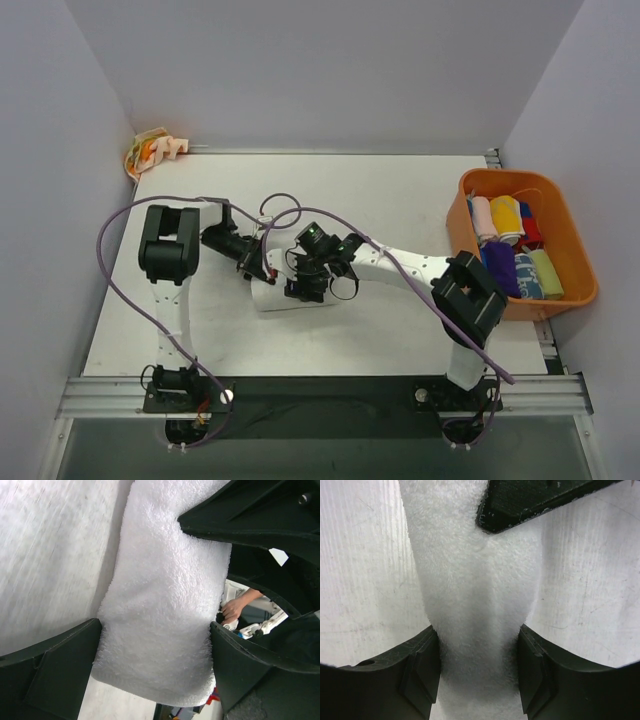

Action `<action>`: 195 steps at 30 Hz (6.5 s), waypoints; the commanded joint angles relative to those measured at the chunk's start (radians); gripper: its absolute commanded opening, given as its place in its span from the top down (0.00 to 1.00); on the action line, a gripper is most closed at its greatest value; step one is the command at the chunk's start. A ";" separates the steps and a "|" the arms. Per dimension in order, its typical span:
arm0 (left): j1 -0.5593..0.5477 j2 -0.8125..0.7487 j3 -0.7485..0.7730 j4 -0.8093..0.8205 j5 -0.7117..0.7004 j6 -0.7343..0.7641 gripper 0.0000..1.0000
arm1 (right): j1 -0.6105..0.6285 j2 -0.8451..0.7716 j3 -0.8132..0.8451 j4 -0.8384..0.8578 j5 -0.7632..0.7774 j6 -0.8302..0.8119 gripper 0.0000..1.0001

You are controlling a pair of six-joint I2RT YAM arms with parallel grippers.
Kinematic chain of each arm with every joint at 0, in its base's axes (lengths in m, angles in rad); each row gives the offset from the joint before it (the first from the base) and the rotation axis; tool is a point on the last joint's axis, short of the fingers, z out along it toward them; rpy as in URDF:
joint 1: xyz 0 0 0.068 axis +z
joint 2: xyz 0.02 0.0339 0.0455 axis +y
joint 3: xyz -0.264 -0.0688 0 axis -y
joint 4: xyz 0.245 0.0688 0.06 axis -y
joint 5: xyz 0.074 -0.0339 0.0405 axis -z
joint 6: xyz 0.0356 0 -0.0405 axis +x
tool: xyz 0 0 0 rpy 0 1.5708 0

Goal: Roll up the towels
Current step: Roll the towel, then place the rolled towel into the container

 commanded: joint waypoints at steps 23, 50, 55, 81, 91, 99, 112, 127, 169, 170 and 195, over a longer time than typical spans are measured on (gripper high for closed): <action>0.319 -0.286 -0.279 0.327 -0.014 -0.298 0.03 | -0.056 0.126 0.076 -0.238 0.035 0.120 0.53; 0.086 -0.476 -0.682 1.400 0.019 -1.161 0.03 | -0.098 0.183 0.170 -0.290 -0.034 0.116 0.50; 0.066 -0.469 -0.739 1.657 0.101 -1.295 0.03 | -0.098 0.197 0.182 -0.303 -0.040 0.099 0.50; 0.054 -0.539 -0.831 1.827 0.067 -1.246 0.03 | -0.112 0.232 0.225 -0.352 -0.121 0.051 0.50; 0.052 -0.449 -0.822 1.815 0.040 -1.405 0.82 | -0.109 0.221 0.253 -0.355 -0.011 0.047 0.34; 0.054 -0.380 -0.647 1.327 0.012 -1.244 1.00 | -0.080 0.094 0.196 -0.317 0.170 0.030 0.09; 0.051 -0.383 -0.569 1.063 -0.164 -1.286 1.00 | 0.037 0.054 0.092 -0.171 0.360 0.045 0.09; 0.082 -0.341 -0.563 1.112 -0.109 -1.313 0.77 | -0.023 0.171 0.049 -0.160 0.169 0.038 0.22; 0.066 -1.036 -0.484 0.999 -0.605 -1.060 0.03 | -1.302 -0.122 0.667 -0.643 0.069 0.280 1.00; 0.066 -1.033 -0.480 0.990 -0.608 -1.053 0.03 | -1.340 -0.098 0.672 -0.642 0.077 0.253 1.00; 0.068 -0.998 -0.389 0.847 -0.646 -0.957 0.03 | -1.471 0.228 0.736 -0.577 0.248 0.116 0.96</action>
